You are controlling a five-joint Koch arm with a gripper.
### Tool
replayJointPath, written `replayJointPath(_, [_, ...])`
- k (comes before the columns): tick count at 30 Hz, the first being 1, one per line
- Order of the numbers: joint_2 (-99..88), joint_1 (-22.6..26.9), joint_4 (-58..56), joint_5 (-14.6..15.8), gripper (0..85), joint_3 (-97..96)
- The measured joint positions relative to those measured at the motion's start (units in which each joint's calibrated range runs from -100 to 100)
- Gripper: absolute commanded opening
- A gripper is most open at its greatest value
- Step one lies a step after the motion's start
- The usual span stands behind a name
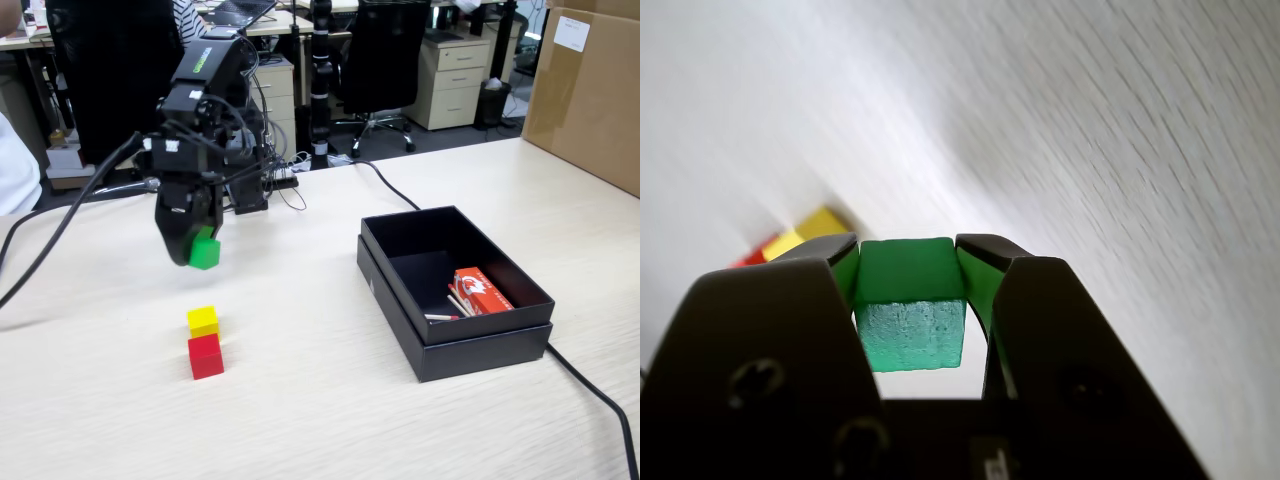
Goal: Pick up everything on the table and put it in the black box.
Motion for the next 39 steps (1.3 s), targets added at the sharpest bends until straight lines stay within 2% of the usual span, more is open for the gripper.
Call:
replayJointPath(3, [-7.6,6.2,-1.1,-2.7,5.6,-0.1])
replayJointPath(4, [-7.8,6.6,-1.0,-2.8,5.6,-0.1])
replayJointPath(5, [-8.5,10.5,-1.1,-3.7,5.6,0.4])
replayJointPath(8, [-7.5,16.4,-1.1,-4.0,5.7,6.6])
replayJointPath(9, [-7.4,16.5,-1.1,-4.0,5.7,6.8])
replayJointPath(10, [-2.6,19.4,-1.1,-4.1,5.9,13.1])
replayJointPath(13, [4.4,21.8,-1.1,-4.0,6.2,19.3])
replayJointPath(15, [15.4,24.9,-1.0,-4.1,6.2,29.7])
replayJointPath(21, [29.6,28.2,-1.2,-3.9,6.5,35.3])
replayJointPath(25, [33.1,28.6,-1.2,-3.5,6.6,35.4])
replayJointPath(28, [35.6,28.6,-1.3,-3.3,13.2,35.3])
replayJointPath(34, [39.4,28.7,-3.6,-3.3,13.8,35.3])
replayJointPath(39, [41.2,28.8,-3.7,-3.2,28.2,35.3])
